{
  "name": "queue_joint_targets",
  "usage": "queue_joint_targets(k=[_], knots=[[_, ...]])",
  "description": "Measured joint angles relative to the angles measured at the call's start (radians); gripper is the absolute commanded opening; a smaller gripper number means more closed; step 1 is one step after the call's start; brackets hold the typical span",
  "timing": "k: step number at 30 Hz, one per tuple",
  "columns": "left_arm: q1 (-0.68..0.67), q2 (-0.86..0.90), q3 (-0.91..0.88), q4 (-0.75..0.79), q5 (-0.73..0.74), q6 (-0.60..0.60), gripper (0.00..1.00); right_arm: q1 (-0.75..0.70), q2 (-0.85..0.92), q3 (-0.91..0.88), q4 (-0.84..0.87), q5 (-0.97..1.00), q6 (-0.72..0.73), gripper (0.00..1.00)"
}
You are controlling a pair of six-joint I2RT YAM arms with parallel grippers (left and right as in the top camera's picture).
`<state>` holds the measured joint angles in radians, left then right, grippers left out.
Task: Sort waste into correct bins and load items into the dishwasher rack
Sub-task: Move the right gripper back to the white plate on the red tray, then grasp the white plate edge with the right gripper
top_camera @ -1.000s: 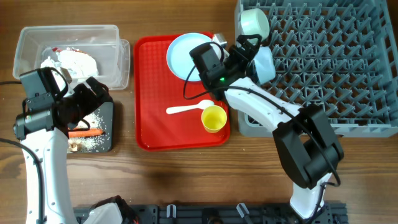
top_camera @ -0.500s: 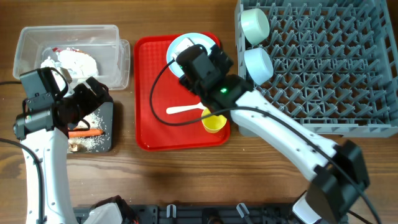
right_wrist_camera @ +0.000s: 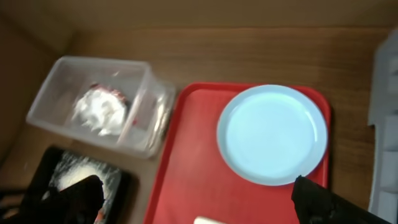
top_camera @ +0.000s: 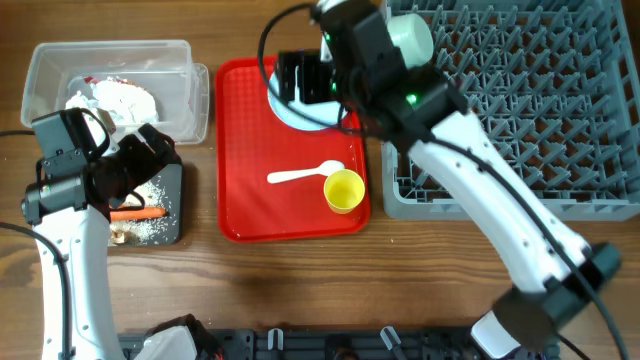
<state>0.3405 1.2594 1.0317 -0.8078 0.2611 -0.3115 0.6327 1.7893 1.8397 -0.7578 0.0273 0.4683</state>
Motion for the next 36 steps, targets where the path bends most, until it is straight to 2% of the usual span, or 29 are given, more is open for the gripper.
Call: queue_joint_targets(k=[4, 7, 8, 17, 29, 35, 36], knots=[[0.0, 0.0, 0.0, 0.0, 0.0, 0.0, 1.0, -0.015, 0.221, 0.0, 0.038, 0.038, 0.085, 0.98], [0.0, 0.0, 0.0, 0.0, 0.0, 0.0, 1.0, -0.014, 0.381, -0.019, 0.02, 0.037, 0.208, 0.78], [0.0, 0.0, 0.0, 0.0, 0.0, 0.0, 1.0, -0.014, 0.398, -0.025, 0.016, 0.037, 0.23, 0.75], [0.0, 0.0, 0.0, 0.0, 0.0, 0.0, 1.0, -0.015, 0.418, -0.057, 0.062, 0.049, 0.357, 0.64], [0.0, 0.0, 0.0, 0.0, 0.0, 0.0, 1.0, -0.015, 0.42, -0.061, 0.041, 0.053, 0.384, 0.63], [0.0, 0.0, 0.0, 0.0, 0.0, 0.0, 1.0, -0.015, 0.428, -0.122, 0.058, 0.053, 0.402, 0.62], [0.0, 0.0, 0.0, 0.0, 0.0, 0.0, 1.0, -0.015, 0.435, -0.132, 0.064, 0.053, 0.406, 0.59]])
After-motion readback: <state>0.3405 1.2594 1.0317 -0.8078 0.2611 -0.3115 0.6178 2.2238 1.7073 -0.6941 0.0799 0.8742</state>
